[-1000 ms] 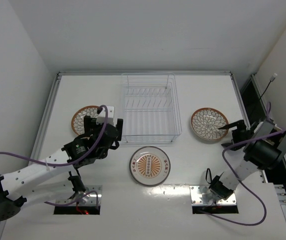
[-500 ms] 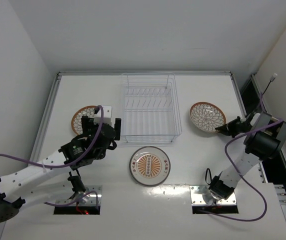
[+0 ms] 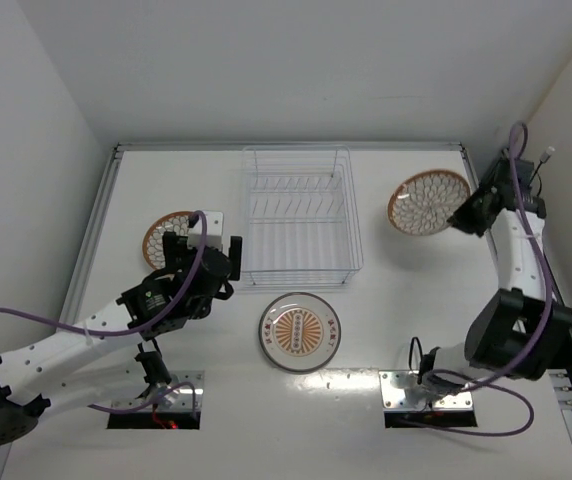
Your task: Load the plates into the dish rack
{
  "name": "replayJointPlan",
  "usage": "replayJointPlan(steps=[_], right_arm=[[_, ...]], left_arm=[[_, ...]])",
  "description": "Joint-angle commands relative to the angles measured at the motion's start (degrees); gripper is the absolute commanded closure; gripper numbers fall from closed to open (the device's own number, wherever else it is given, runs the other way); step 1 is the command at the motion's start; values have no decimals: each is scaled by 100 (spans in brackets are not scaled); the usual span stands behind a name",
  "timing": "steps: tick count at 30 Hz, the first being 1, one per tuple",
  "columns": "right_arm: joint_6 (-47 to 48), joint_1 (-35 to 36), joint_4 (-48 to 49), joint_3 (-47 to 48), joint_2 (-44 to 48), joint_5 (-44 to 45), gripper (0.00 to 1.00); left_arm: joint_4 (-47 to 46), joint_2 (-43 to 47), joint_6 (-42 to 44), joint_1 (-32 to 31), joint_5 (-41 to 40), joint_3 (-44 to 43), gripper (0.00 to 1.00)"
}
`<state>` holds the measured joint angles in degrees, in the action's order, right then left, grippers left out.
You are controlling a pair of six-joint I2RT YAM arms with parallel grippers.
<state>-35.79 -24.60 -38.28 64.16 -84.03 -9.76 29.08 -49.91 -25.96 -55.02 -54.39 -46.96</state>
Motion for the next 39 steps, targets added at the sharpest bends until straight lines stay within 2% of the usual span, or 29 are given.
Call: replayJointPlan(steps=[1, 2, 7, 10, 13, 15, 19, 23, 32, 39], right_arm=[[-253, 1163, -99, 1623, 643, 1357, 100], [-253, 1394, -240, 2113, 555, 1624, 100], [-200, 2852, -882, 3145, -129, 3537, 100], [-147, 3529, -1172, 3777, -499, 4428, 100], [-147, 4127, -1715, 4882, -1402, 5246, 100], [-95, 4401, -1884, 5237, -1728, 5710, 100], [-95, 4867, -2165, 5966, -2423, 6187, 100], [-95, 5131, -2332, 6248, -2943, 6529, 100], [28, 5369, -2228, 6143, -3400, 7013, 100], [370, 5615, -2062, 6468, -3769, 7365, 100]], left_arm=[[-148, -45, -24, 53, -36, -24, 0], [-148, -45, -24, 53, -36, -24, 0], [-148, -45, -24, 53, -36, -24, 0], [-148, -45, -24, 53, -36, -24, 0], [-148, -45, -24, 53, -36, -24, 0], [-148, -45, -24, 53, -36, -24, 0], [-148, -45, -24, 53, -36, -24, 0], [-148, -45, -24, 53, -36, -24, 0], [-201, -45, -24, 53, -36, -24, 0], [-201, -45, -24, 53, -36, -24, 0]])
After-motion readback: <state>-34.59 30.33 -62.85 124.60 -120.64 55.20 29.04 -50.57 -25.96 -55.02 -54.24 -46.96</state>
